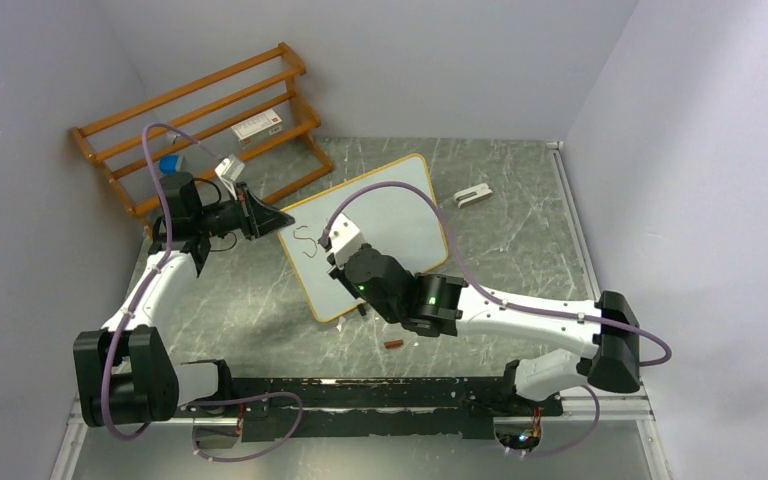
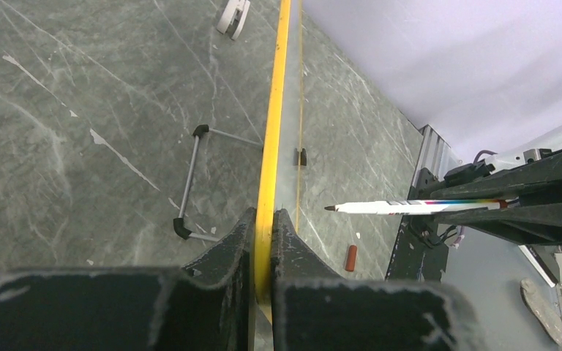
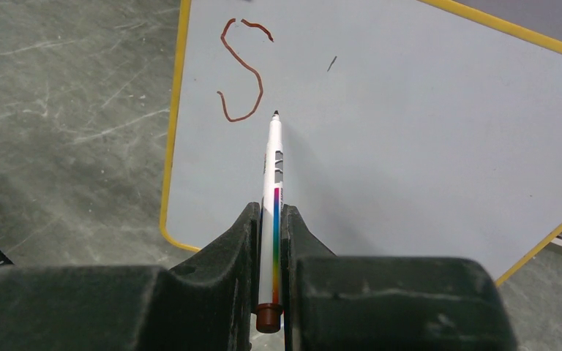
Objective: Write a sentence on the whiteboard
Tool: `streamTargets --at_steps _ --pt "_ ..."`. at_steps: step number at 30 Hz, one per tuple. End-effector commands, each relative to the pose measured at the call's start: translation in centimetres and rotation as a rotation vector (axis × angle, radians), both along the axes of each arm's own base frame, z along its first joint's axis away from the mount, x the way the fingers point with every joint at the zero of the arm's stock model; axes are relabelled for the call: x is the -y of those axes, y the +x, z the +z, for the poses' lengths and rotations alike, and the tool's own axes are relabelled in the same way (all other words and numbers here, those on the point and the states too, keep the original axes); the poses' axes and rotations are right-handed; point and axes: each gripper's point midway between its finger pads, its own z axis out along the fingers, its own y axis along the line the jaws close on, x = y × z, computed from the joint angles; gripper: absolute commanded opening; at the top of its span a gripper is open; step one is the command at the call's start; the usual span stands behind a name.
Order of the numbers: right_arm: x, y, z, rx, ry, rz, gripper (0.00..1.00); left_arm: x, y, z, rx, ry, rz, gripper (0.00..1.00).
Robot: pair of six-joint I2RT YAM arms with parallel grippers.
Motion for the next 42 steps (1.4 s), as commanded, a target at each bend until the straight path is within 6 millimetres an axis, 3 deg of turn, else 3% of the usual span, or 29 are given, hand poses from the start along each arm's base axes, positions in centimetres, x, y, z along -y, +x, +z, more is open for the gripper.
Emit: streamTargets --at_steps 1,42 --pt "-0.6 0.4 1.0 0.020 0.009 -0.037 0.00 -1.1 1.1 -0.9 0.046 0.061 0.052 0.05" --pt "-3.0 1.3 0.5 0.050 -0.030 -0.119 0.00 -1.2 1.1 -0.4 0.059 0.068 0.074 0.05"
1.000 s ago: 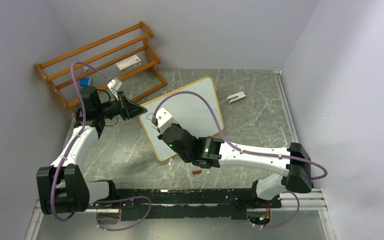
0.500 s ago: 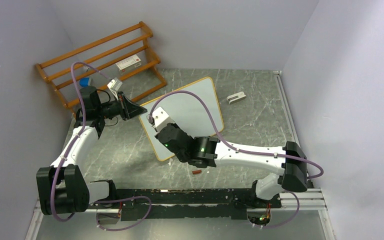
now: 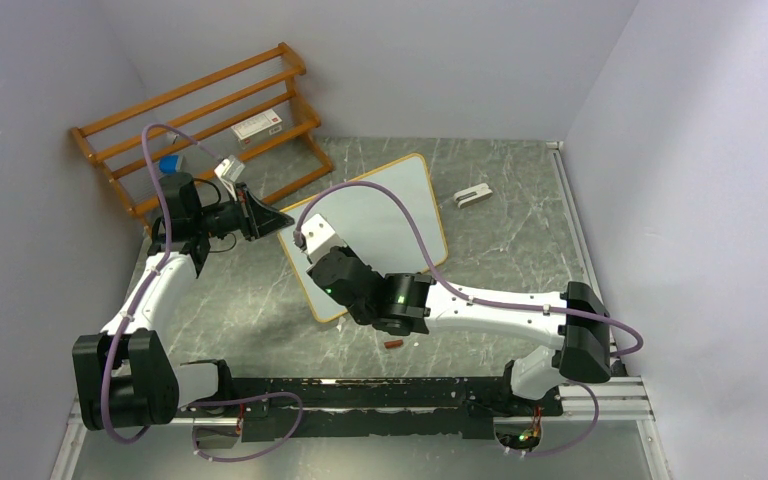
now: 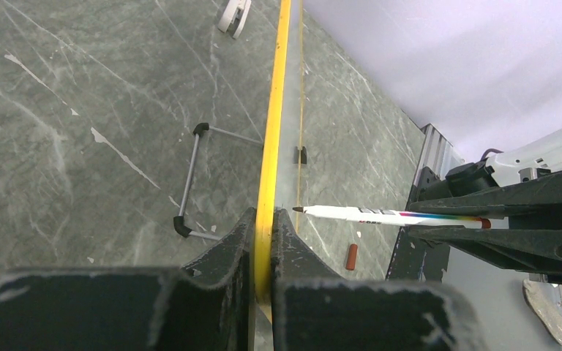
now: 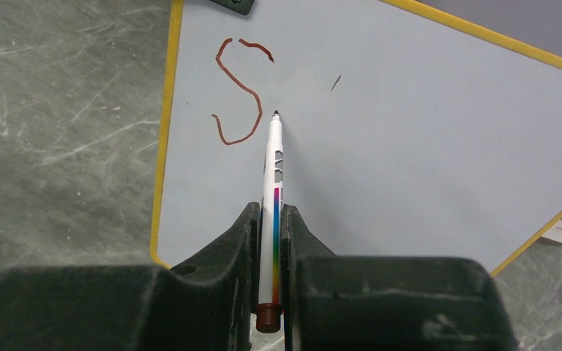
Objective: Write a sentence on the whiteboard
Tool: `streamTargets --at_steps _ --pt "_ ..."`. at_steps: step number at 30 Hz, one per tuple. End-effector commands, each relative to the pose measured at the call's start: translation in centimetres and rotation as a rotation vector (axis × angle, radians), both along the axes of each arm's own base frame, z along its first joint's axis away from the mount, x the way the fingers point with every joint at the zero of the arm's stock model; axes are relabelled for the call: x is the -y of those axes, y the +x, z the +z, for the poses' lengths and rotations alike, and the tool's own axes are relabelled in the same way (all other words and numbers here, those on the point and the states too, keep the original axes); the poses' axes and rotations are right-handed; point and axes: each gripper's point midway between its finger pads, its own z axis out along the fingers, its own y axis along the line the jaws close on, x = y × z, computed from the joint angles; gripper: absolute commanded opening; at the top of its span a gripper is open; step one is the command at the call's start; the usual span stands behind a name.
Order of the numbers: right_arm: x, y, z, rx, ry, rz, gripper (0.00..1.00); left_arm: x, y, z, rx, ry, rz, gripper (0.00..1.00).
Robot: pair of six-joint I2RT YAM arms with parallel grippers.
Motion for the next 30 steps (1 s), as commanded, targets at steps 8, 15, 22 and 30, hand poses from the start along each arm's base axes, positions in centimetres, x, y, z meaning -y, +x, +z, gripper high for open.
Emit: streamTargets --at_steps 8,15,22,30 --pt "-0.8 0.3 1.5 0.019 0.055 -0.029 0.00 -1.2 1.3 -0.5 0.053 0.057 0.068 0.05" --pt "-1.0 0.4 1.3 0.018 0.051 -0.030 0.00 -1.2 1.3 -0.6 0.051 0.056 0.066 0.05" --pt "-1.0 0.4 0.8 0.014 0.031 -0.030 0.00 -1.1 1.3 -0.6 0.050 0.055 0.066 0.05" --pt "-0.8 0.3 0.2 -0.001 0.015 -0.032 0.00 -1.2 1.3 -0.7 0.046 0.054 0.068 0.05"
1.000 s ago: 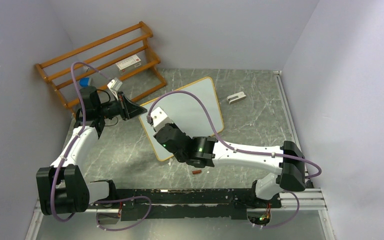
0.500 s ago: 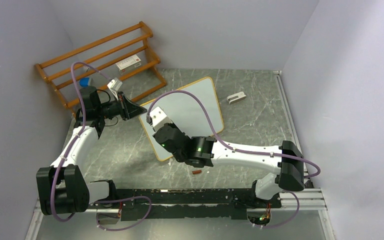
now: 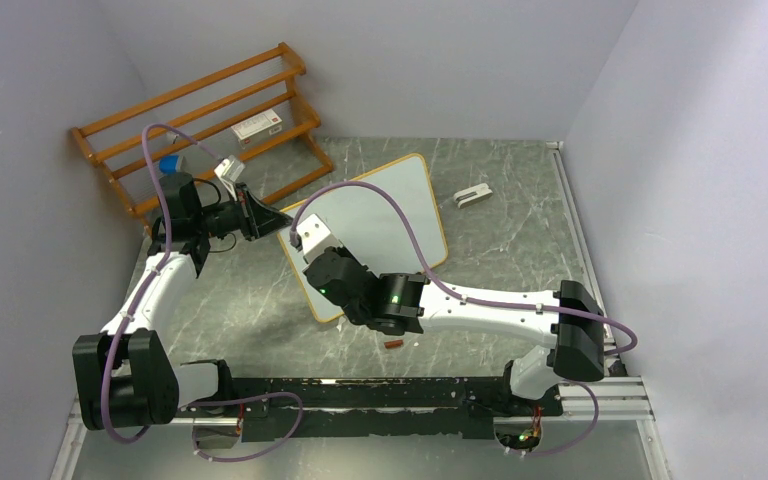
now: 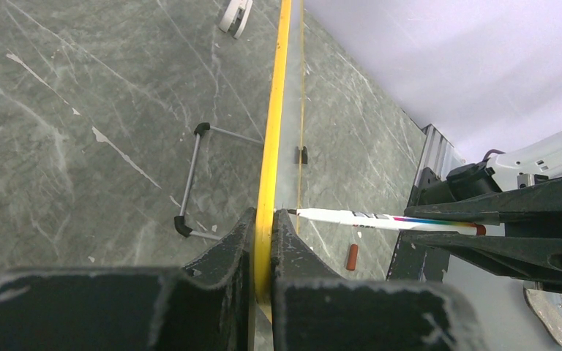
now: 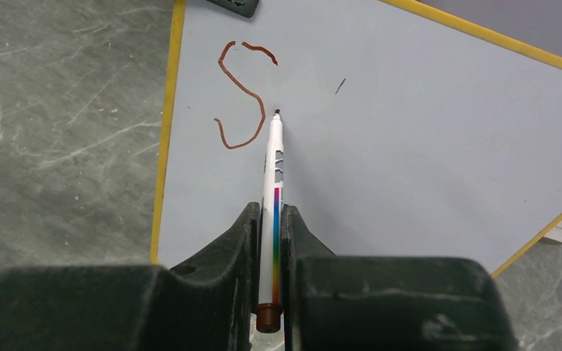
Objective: Write a sentence on the whiteboard
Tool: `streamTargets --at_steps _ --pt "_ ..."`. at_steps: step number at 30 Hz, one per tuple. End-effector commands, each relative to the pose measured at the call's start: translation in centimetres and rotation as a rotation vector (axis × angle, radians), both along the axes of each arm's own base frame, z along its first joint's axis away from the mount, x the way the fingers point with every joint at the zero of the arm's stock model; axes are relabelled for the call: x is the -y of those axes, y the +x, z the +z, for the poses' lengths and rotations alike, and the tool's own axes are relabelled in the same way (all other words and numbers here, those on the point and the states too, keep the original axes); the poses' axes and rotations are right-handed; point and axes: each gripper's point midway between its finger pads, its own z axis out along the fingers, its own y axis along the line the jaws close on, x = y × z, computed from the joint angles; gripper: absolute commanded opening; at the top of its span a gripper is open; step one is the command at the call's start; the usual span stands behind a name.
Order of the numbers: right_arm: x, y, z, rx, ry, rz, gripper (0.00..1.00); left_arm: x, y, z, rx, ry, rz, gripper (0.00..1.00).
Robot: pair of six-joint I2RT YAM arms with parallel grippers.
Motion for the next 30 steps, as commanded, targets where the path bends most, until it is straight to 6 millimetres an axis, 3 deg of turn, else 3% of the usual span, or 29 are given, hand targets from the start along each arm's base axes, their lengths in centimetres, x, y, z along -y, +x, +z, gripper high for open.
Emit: streamTargets --at_steps 1,30 --pt "-0.3 0.0 0.5 -0.007 0.023 -0.019 0.00 -1.1 1.3 -0.6 0.048 0.054 0.063 0.05" --pt "0.9 -1.4 -1.8 -0.092 -0.031 -0.010 0.00 -1.1 1.3 -0.8 0.040 0.053 0.067 0.05"
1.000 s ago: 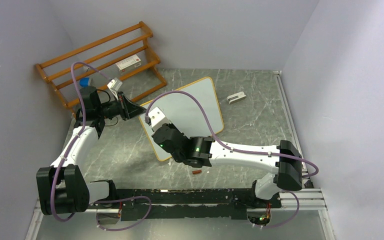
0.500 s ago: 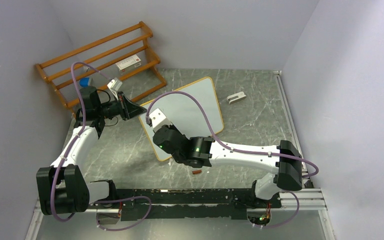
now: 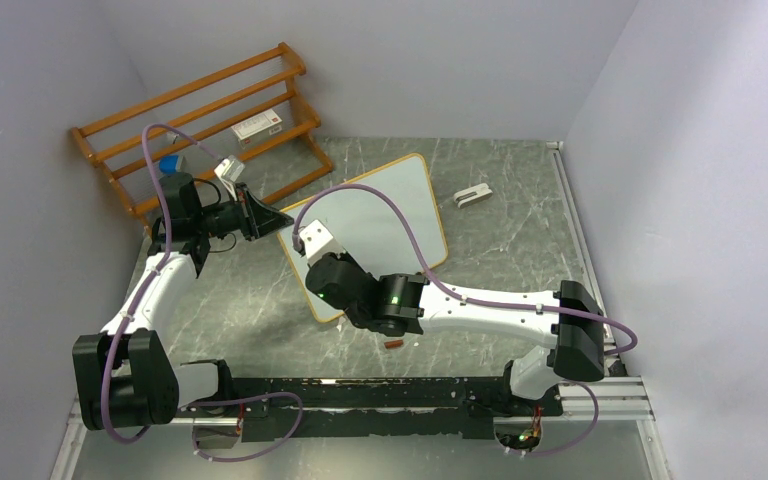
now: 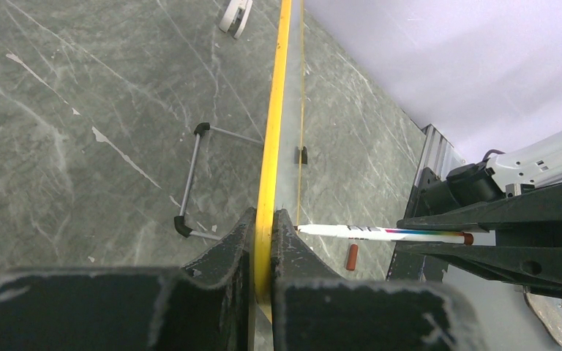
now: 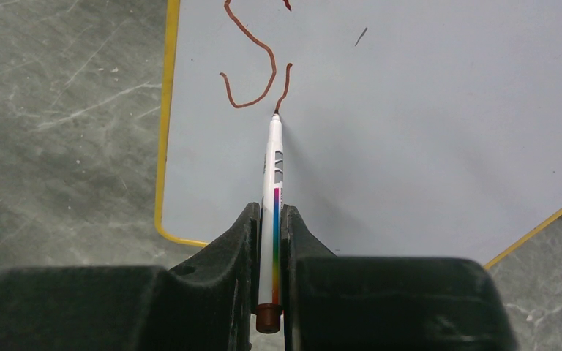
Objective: Write a sentence on the whiteboard
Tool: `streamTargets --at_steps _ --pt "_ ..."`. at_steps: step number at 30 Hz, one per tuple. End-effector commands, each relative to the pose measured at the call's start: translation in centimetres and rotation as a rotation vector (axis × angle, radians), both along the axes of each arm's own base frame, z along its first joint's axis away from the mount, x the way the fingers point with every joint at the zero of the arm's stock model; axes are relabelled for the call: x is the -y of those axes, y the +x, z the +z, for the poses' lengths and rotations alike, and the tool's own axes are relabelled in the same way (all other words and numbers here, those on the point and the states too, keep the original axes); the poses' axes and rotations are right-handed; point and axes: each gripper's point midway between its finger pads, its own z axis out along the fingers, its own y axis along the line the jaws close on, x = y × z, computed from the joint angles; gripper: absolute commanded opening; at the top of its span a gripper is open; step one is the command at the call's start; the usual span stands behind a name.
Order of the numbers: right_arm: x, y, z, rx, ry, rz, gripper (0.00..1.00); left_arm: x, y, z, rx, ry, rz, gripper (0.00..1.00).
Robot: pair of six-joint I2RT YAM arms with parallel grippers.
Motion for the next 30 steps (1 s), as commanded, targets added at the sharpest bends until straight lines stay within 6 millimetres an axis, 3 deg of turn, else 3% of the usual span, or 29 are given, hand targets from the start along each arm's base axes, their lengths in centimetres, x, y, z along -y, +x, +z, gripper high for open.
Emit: streamTargets --at_steps 1,9,19,30 --pt "0.1 -0.3 0.1 -0.012 0.005 -0.005 0.00 -1.1 1.3 -0.8 0.039 0.053 0.067 0.05" --pt "-0.1 -0.3 0.4 -0.005 0.021 -0.010 0.00 -1.1 1.3 -0.8 0.039 0.053 0.066 0.05" --pt "-0.2 -0.3 3.4 0.028 0.125 0.008 0.00 -1.2 1.4 -0.9 0.036 0.055 0.066 0.05" --pt "-0.5 0.6 2.7 0.055 0.106 -0.027 0.00 -1.1 1.4 -0.9 0.032 0.050 0.065 0.05"
